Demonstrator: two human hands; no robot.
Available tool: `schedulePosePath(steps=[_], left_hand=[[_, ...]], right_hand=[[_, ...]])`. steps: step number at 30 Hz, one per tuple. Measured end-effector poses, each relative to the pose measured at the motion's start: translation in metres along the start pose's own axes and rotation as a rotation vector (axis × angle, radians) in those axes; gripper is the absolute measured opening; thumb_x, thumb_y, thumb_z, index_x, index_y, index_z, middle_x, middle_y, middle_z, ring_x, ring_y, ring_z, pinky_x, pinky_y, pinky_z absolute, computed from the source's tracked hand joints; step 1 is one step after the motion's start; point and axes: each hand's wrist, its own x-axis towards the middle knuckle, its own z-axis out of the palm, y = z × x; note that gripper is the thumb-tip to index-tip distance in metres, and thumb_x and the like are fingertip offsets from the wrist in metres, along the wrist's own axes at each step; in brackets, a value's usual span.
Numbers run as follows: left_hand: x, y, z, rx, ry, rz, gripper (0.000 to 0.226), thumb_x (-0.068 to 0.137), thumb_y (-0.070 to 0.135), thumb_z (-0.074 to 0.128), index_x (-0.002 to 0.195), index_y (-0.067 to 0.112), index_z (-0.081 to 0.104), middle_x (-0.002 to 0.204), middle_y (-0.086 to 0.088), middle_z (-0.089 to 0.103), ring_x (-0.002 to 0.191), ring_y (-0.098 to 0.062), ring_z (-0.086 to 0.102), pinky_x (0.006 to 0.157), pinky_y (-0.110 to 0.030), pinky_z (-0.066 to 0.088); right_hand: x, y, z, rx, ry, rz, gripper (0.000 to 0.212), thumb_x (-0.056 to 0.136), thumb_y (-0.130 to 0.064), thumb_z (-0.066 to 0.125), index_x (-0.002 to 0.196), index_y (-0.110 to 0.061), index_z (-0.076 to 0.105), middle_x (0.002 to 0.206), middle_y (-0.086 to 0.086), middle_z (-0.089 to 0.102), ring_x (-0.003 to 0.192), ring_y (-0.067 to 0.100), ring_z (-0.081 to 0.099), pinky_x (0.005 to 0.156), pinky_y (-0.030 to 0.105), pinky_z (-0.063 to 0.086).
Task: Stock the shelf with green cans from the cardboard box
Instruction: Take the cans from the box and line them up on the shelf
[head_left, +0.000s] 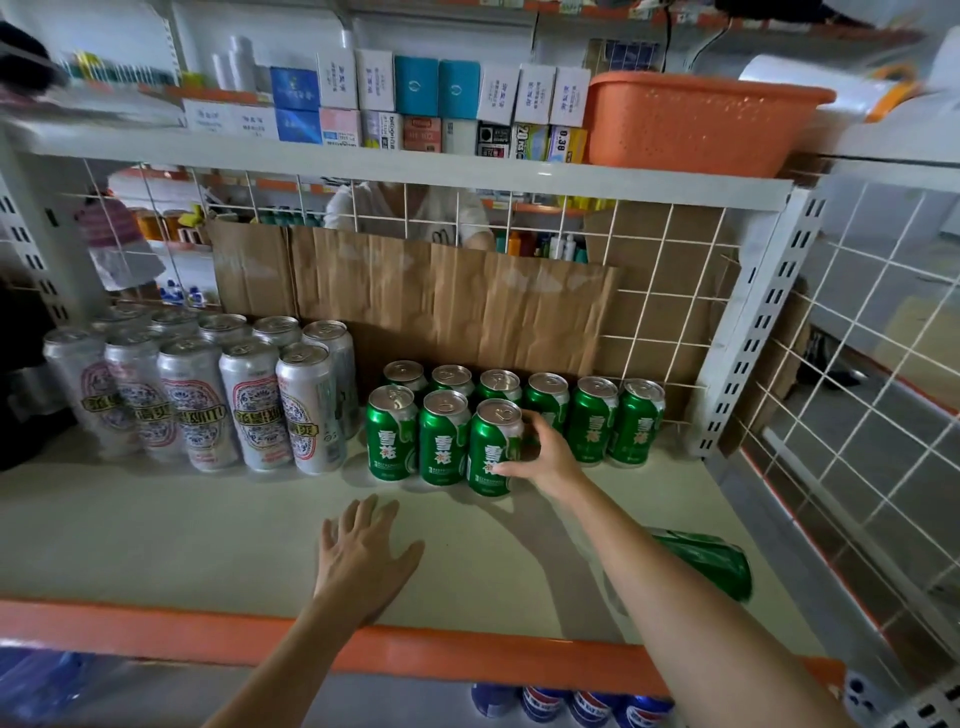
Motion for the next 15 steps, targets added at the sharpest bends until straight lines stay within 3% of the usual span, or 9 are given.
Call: schedulePosePath(steps=[4, 15], left_hand=[[0.000, 0.001, 0.001, -0.005, -0.017, 0.009, 0.108, 0.051, 0.075, -0.001, 0.144, 0.028, 0.026, 0.155, 0.001, 0.018, 0.143, -0.020, 0.011, 0.116, -0.045, 0.009], [-0.002, 0.001, 0.000, -0.007, 0.010, 0.011, 0.105, 0.053, 0.074, -0.001, 0.142, 0.028, 0.029, 0.153, 0.003, 0.022, 0.142, -0.019, 0.015, 0.115, -0.045, 0.012]], right_hand=[[0.004, 0.003, 0.001, -0.027, 0.030, 0.003, 0.079, 0.065, -0.005, 0.083, 0.131, -0.009, 0.041, 0.121, 0.002, 0.054, 0.110, 0.012, 0.048, 0.094, 0.025, 0.039], [0.012, 0.008, 0.001, -0.112, 0.048, 0.010, 0.077, 0.063, -0.011, 0.086, 0.127, -0.007, 0.044, 0.126, 0.011, 0.057, 0.115, 0.025, 0.054, 0.100, 0.042, 0.044]])
